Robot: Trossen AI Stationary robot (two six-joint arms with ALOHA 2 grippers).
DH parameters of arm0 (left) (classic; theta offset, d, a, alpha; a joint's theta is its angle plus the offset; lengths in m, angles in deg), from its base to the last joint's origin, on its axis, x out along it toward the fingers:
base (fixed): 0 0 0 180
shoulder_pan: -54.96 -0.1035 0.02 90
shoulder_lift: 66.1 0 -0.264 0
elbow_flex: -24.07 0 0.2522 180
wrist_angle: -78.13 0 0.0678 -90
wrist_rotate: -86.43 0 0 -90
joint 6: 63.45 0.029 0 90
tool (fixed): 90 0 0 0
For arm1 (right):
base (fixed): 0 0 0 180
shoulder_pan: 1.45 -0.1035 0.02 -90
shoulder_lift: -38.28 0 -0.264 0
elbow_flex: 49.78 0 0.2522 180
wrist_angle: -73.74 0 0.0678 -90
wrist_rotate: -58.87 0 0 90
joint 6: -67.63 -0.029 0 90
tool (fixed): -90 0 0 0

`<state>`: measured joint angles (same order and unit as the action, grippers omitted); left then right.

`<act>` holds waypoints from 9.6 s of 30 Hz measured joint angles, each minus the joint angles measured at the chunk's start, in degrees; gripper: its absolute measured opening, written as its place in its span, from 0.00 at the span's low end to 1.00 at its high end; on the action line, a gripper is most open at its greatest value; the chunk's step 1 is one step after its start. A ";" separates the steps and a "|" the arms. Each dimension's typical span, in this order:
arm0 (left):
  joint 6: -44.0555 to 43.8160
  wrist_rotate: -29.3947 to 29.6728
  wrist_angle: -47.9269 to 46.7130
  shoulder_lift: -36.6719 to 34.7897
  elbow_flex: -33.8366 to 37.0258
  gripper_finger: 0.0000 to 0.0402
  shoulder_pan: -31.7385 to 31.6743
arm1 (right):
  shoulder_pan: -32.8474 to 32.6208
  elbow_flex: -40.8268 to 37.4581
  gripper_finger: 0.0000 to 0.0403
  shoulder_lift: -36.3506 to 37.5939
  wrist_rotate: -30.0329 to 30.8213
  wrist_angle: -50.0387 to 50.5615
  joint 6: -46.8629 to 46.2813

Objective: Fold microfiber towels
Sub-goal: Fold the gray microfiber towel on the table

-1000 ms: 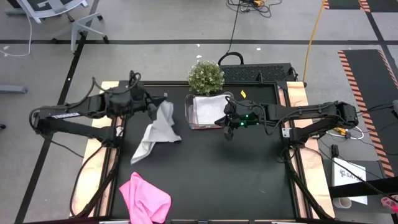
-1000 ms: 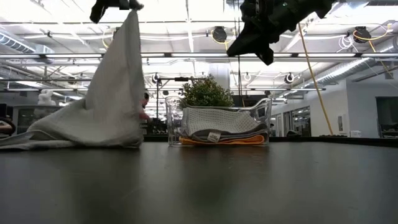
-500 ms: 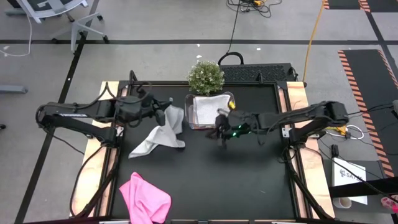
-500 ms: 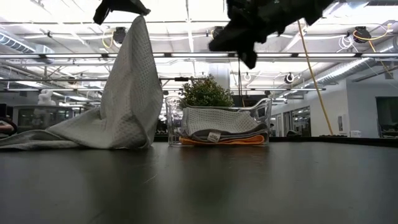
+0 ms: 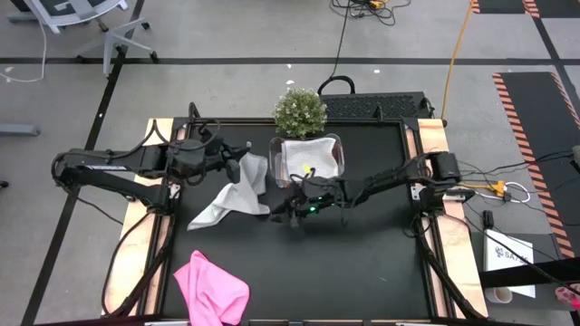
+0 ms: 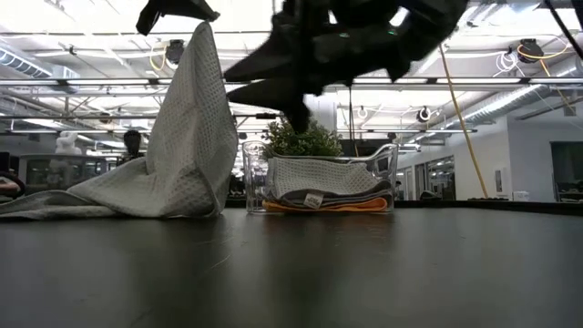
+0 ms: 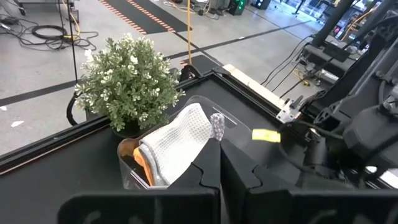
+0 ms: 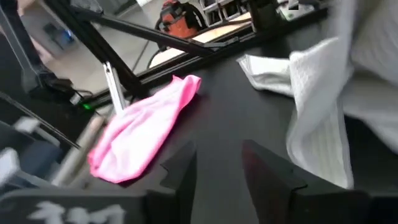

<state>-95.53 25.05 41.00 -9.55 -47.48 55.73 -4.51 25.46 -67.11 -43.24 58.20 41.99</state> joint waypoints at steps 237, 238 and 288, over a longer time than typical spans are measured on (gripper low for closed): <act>-37.02 -9.68 -25.38 45.22 -17.34 0.01 12.78 | -15.00 -33.69 0.00 46.31 26.94 50.90 -11.28; -36.76 -9.66 -25.42 45.22 -17.34 0.02 12.62 | -15.00 -33.69 0.00 46.31 26.94 50.88 -11.20; -10.63 -6.71 -15.92 45.24 -17.34 0.09 20.04 | -17.52 -33.74 0.14 46.34 13.80 32.34 -14.33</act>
<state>-106.16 18.34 25.07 35.69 -64.82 75.78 -22.03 -8.28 -20.77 -29.44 90.53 27.66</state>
